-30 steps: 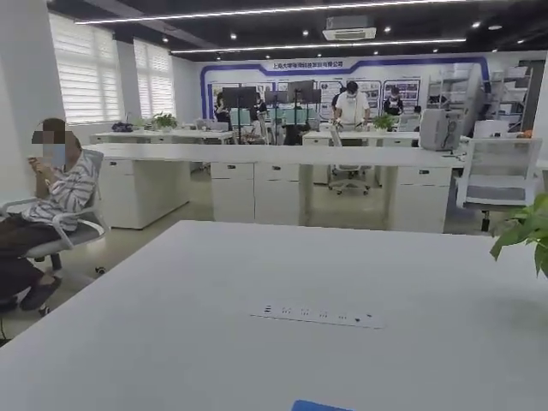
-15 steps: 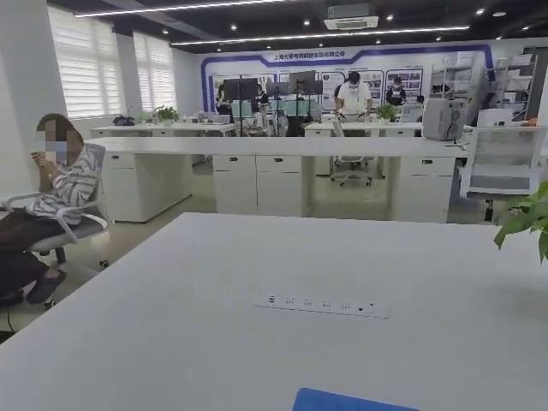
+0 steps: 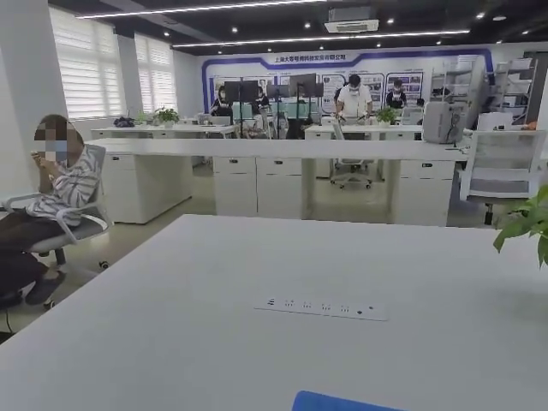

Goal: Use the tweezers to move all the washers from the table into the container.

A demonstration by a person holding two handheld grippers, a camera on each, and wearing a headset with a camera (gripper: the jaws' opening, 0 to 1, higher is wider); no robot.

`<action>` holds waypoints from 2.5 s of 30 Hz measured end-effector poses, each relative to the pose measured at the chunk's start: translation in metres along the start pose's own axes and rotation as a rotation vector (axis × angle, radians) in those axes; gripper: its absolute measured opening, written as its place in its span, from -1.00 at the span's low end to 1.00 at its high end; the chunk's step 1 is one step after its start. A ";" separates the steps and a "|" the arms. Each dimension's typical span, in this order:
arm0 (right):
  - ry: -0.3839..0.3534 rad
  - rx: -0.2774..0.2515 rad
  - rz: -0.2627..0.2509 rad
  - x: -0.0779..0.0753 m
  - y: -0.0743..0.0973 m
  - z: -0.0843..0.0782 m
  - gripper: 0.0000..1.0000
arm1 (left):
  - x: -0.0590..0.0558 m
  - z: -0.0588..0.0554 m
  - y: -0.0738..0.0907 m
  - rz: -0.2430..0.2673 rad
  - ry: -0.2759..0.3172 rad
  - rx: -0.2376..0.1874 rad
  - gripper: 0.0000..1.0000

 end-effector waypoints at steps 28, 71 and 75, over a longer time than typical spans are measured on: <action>-0.009 0.009 -0.019 0.002 -0.001 0.000 0.77 | 0.007 -0.003 0.003 0.060 -0.032 0.033 0.84; 0.084 0.091 -0.010 0.002 -0.004 -0.014 0.51 | -0.025 -0.039 -0.008 -0.244 0.012 0.325 0.35; 0.080 0.108 -0.008 0.000 -0.003 -0.017 0.45 | -0.033 -0.043 -0.009 -0.353 0.044 0.382 0.17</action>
Point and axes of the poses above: the centre of the closed fingertips' face, and the gripper's own axes: y roughly backward along the fingers, x roughly to its left, z roughly out of its top, the point moved 4 cm from there along y, roughly backward along the fingers, and after that the axes turned 14 degrees about -z, right-handed, at the moved point
